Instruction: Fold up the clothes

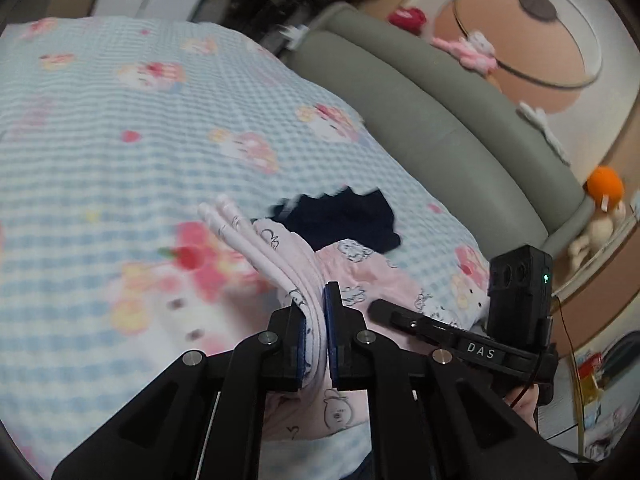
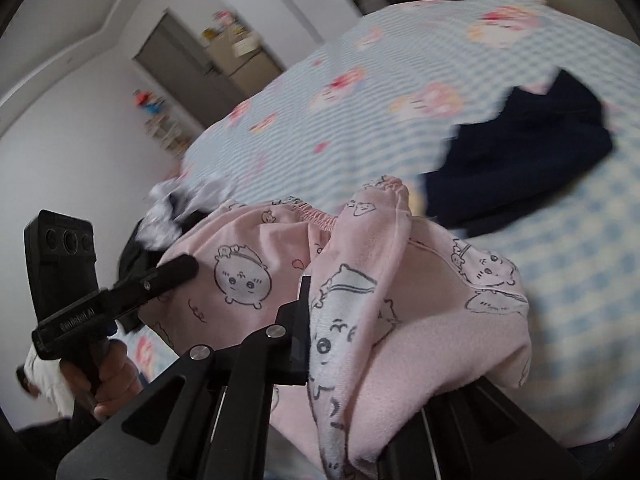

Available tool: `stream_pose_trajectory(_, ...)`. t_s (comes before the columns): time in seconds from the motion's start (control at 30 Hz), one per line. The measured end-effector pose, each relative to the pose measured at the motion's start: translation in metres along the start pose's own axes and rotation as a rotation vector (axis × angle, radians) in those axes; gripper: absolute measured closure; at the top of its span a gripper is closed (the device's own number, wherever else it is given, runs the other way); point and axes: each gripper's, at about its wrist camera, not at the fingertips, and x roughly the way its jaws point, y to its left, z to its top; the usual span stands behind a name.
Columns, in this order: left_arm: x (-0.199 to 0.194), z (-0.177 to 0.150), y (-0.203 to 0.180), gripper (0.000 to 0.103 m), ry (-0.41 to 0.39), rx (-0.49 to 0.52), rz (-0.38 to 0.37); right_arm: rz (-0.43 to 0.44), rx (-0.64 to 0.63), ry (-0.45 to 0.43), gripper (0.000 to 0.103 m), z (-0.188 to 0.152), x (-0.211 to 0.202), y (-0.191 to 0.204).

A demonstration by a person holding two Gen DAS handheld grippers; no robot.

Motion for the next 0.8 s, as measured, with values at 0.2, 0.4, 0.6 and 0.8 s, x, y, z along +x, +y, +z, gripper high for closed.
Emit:
stream_pose_trajectory(0.2, 0.044, 0.047, -0.041, 0.094, -0.013, 0.069, -0.011, -0.052, 0.005, -0.052, 0.098, 0.047, -0.027, -0.04)
stream_pose_trajectory(0.4, 0.072, 0.095, -0.05, 0.094, -0.097, 0.048, -0.029, -0.104, -0.067, -0.172, 0.098, 0.127, -0.066, -0.054)
stream_pose_trajectory(0.6, 0.186, 0.052, 0.033, 0.059, 0.17, -0.206, 0.132, -0.37, -0.013, -0.025, 0.079, 0.167, 0.005, -0.141)
stream_pose_trajectory(0.8, 0.18, 0.025, 0.054, 0.048, 0.149, -0.208, 0.143, -0.396, 0.052, -0.055, 0.069, 0.149, 0.005, -0.173)
